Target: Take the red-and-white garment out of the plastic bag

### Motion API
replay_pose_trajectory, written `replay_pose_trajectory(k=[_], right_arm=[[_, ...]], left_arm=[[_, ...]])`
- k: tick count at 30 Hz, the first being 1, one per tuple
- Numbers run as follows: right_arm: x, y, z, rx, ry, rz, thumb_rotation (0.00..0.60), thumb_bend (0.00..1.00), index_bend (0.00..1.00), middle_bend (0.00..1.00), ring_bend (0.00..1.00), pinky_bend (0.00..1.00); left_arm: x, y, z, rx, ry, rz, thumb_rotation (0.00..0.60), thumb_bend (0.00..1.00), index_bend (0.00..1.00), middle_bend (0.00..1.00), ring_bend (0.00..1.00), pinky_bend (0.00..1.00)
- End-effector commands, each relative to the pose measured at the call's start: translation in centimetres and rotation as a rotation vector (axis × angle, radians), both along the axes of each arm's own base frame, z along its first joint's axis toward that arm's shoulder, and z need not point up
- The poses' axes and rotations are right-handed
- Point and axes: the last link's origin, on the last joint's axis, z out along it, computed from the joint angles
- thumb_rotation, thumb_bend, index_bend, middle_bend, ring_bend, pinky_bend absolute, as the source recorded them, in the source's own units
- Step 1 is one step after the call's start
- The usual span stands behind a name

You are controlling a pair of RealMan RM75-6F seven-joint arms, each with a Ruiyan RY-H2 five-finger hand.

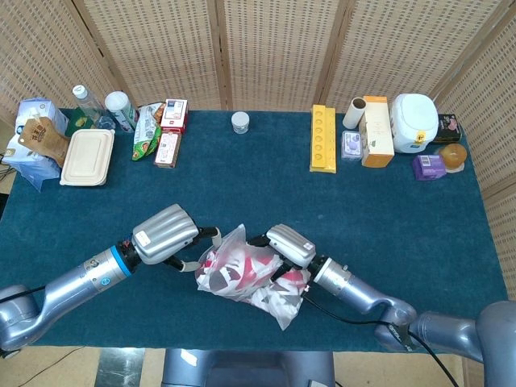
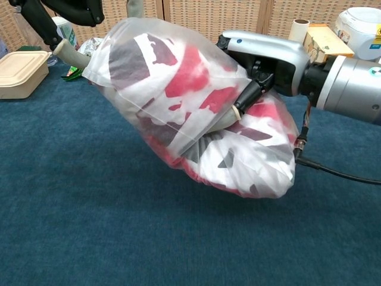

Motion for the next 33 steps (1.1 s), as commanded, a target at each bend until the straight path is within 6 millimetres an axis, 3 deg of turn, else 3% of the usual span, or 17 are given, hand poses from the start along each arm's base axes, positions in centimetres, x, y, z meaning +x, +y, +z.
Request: replay_pose_trajectory(k=[1, 23, 33], right_arm=[[-0.1, -0.1, 0.1, -0.002, -0.001, -0.002, 0.600, 0.16, 0.94, 0.99, 1.00, 1.00], [-0.3, 0.2, 0.5, 0.000, -0.015, -0.010, 0.600, 0.16, 0.94, 0.99, 1.00, 1.00], [-0.2, 0.7, 0.2, 0.005, -0.016, -0.009, 0.600, 0.16, 0.94, 0.99, 1.00, 1.00]], left_arm=[[0.0, 0.0, -0.1, -0.004, 0.002, 0.000, 0.600, 0.15, 0.43, 1.00, 0.93, 0.94], [0.8, -0.1, -2.0, -0.076, 0.046, 0.001, 0.600, 0.15, 0.44, 1.00, 0.93, 0.94], [2.9, 0.3, -3.4, -0.072, 0.045, -0.051, 0.600, 0.15, 0.44, 1.00, 0.93, 0.95]])
